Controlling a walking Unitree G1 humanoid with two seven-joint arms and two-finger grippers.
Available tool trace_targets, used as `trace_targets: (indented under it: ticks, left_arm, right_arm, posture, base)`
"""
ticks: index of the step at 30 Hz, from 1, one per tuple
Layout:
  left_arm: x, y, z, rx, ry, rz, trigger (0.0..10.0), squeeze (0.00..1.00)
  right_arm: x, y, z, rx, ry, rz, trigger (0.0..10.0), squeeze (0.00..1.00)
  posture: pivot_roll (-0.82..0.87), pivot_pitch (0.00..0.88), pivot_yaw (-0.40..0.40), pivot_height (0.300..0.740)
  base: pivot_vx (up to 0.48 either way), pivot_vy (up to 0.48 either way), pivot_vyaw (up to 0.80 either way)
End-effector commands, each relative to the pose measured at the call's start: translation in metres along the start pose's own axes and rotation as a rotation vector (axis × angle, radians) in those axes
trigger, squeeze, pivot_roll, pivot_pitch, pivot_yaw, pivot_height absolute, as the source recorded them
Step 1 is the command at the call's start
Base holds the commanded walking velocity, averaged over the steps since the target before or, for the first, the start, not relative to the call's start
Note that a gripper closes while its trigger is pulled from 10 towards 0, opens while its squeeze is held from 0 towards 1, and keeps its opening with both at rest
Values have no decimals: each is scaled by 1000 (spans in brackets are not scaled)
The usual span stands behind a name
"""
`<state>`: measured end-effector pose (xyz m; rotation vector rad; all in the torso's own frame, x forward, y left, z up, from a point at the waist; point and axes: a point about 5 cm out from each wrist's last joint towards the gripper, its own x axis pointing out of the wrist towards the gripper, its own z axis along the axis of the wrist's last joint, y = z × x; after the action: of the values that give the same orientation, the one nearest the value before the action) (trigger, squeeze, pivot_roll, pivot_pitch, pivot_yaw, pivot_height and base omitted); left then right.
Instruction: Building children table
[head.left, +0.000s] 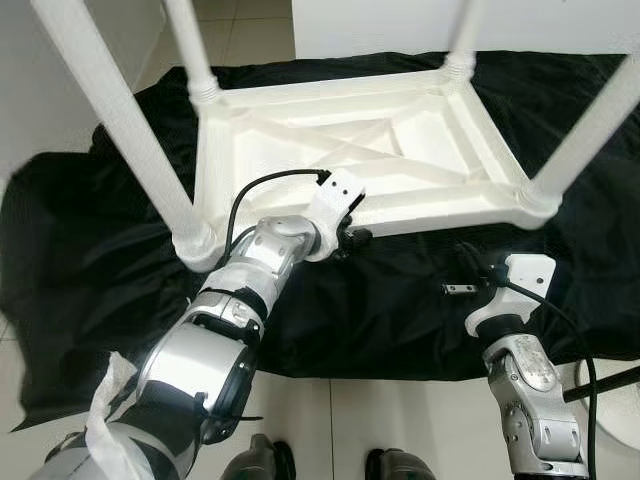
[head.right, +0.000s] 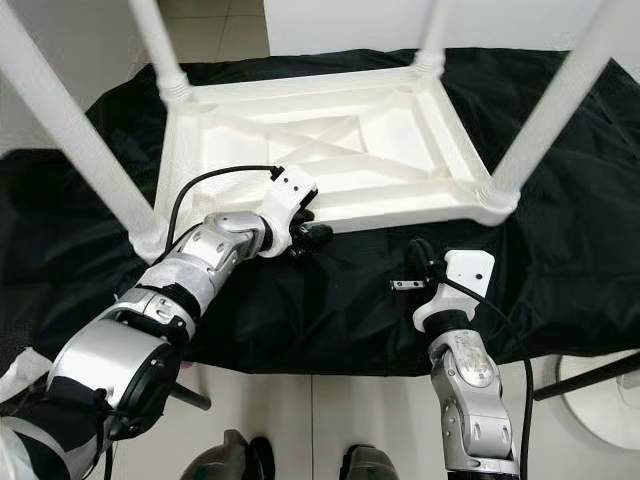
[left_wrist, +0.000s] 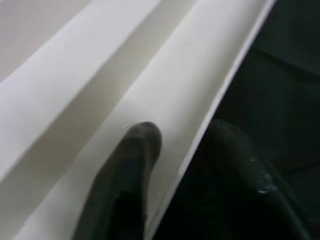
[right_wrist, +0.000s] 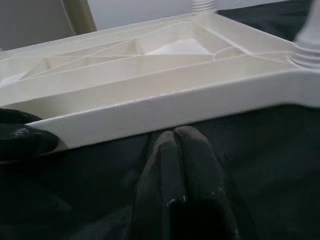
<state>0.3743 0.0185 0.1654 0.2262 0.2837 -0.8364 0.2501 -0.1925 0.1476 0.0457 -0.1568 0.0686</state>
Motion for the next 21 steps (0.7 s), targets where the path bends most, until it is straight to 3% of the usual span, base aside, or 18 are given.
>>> trace_targets:
  ticks: [1, 5, 6, 9, 10, 15, 16, 17, 18, 21]
  left_arm:
    - [-4, 6, -19, -47, 41, 87, 0, 0]
    - [-1, -6, -24, -46, 30, 50, 0, 0]
    - [1, -22, -26, -36, -4, 0, 902, 0]
    - [3, -31, -25, -25, -25, -30, 1569, 0]
    - [4, -38, -23, 3, -45, -51, 10000, 0]
    - [4, -49, -17, 25, -95, -91, 10000, 0]
    - [4, -55, -14, 2, -121, -123, 10000, 369]
    - [4, -55, -14, 2, -121, -123, 10000, 369]
    - [3, -58, -12, -37, -142, -152, 10000, 1000]
    - [-3, -68, -4, -5, -210, -215, 10000, 1000]
  right_arm:
    - [2, 4, -1, 0, 6, 8, 10000, 0]
    - [4, 5, -1, 2, 5, 9, 10000, 0]
    - [6, 5, -1, 3, 2, 8, 10000, 0]
    - [6, 5, -1, 4, 2, 6, 10000, 0]
    - [7, 5, -1, 5, 3, 6, 10000, 0]
    - [8, 6, -2, 7, 5, 4, 10000, 0]
    - [8, 6, -2, 10, 5, 5, 10000, 0]
    - [8, 6, -2, 10, 5, 5, 10000, 0]
    - [8, 7, -2, 11, 5, 5, 10000, 0]
    - [10, 8, -3, 14, 5, 6, 10000, 0]
  posture:
    - [-137, 115, 99, 740]
    - [-132, 111, 103, 740]
    - [-124, 111, 104, 740]
    - [-124, 111, 104, 740]
    - [-120, 111, 104, 740]
    - [-111, 113, 104, 740]
    - [-105, 113, 105, 740]
    - [-105, 113, 105, 740]
    - [-104, 112, 105, 740]
    - [-94, 109, 103, 740]
  base:
    - [0, 0, 0]
    - [0, 0, 0]
    - [0, 0, 0]
    - [0, 0, 0]
    - [0, 0, 0]
    - [0, 0, 0]
    - [0, 0, 0]
    - [0, 0, 0]
    - [0, 0, 0]
    - [0, 0, 0]
